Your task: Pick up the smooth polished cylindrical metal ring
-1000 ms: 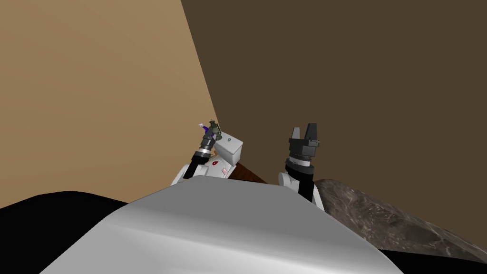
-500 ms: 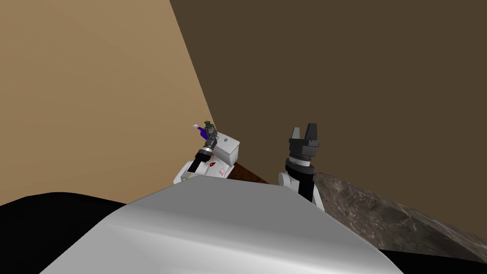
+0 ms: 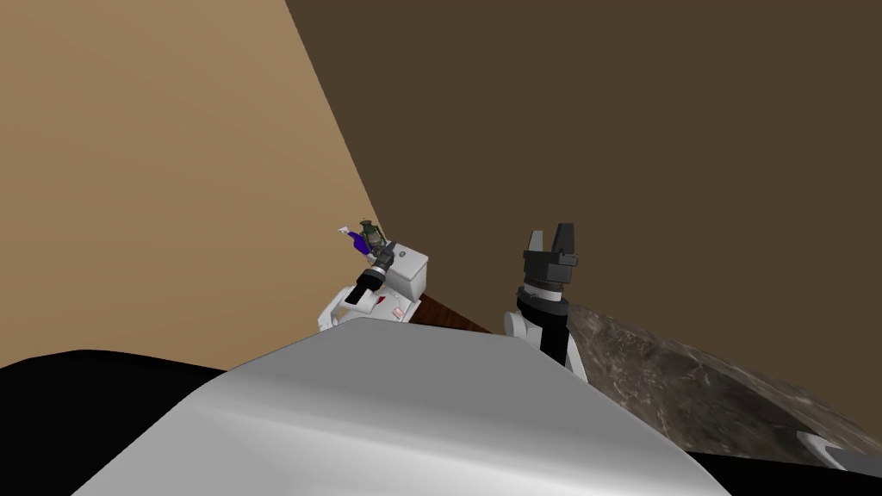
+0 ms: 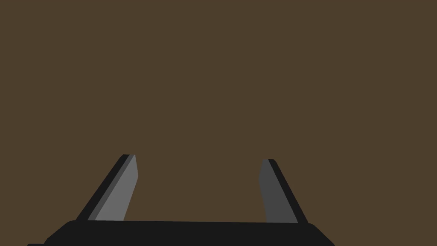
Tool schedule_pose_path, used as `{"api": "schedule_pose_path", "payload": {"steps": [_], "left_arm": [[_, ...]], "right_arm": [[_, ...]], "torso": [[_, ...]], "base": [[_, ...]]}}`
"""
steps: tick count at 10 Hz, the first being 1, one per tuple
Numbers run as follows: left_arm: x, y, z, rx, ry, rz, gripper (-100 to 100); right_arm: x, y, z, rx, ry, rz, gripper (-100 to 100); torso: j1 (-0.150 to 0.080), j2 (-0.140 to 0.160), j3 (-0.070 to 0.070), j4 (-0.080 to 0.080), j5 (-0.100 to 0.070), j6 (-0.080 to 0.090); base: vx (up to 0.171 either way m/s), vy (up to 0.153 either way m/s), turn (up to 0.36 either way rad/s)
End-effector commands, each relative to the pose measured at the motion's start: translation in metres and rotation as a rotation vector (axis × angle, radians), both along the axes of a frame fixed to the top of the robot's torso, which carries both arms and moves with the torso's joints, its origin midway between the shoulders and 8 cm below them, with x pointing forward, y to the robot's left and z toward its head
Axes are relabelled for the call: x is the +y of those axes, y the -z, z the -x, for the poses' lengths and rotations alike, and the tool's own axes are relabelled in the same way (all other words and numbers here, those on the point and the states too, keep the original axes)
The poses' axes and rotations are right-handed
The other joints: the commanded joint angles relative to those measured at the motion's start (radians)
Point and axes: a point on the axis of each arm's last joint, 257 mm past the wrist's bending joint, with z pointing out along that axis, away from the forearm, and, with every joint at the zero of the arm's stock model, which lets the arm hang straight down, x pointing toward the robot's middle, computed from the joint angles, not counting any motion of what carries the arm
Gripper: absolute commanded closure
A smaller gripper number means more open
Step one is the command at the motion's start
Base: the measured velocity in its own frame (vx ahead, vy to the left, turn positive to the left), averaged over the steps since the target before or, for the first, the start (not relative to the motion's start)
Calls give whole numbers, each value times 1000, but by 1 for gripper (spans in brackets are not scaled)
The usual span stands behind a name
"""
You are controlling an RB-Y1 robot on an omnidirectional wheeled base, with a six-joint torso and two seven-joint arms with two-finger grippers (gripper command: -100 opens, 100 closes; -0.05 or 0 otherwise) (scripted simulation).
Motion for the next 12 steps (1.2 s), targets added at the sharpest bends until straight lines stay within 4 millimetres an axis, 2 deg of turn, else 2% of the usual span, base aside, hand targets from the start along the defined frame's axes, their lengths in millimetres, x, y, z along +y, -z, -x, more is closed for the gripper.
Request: {"api": "schedule_pose_path", "payload": {"steps": [1, 4, 5, 7, 8, 12], "left_arm": [[3, 9, -5, 29, -7, -14, -100], [25, 48, -20, 152, -40, -91, -100], [26, 51, -20, 162, -45, -92, -100], [46, 76, -28, 244, -74, -149, -100], [48, 78, -28, 253, -79, -149, -100], [87, 112, -35, 384, -141, -239, -100]], "right_arm": [[0, 0, 0, 0, 0, 0, 0], [0, 0, 0, 0, 0, 0, 0], [0, 0, 0, 0, 0, 0, 0], [0, 0, 0, 0, 0, 0, 0], [0, 0, 0, 0, 0, 0, 0], [0, 0, 0, 0, 0, 0, 0]], "torso": [[0, 0, 0, 0, 0, 0], [0, 0, 0, 0, 0, 0], [-1, 0, 0, 0, 0, 0], [0, 0, 0, 0, 0, 0], [0, 0, 0, 0, 0, 0], [0, 0, 0, 0, 0, -1]], "base": [[-5, -19, -50], [-7, -30, -140], [-2, -25, -45], [-3, -27, -109], [-5, -21, -52], [-3, -25, -101]]}}
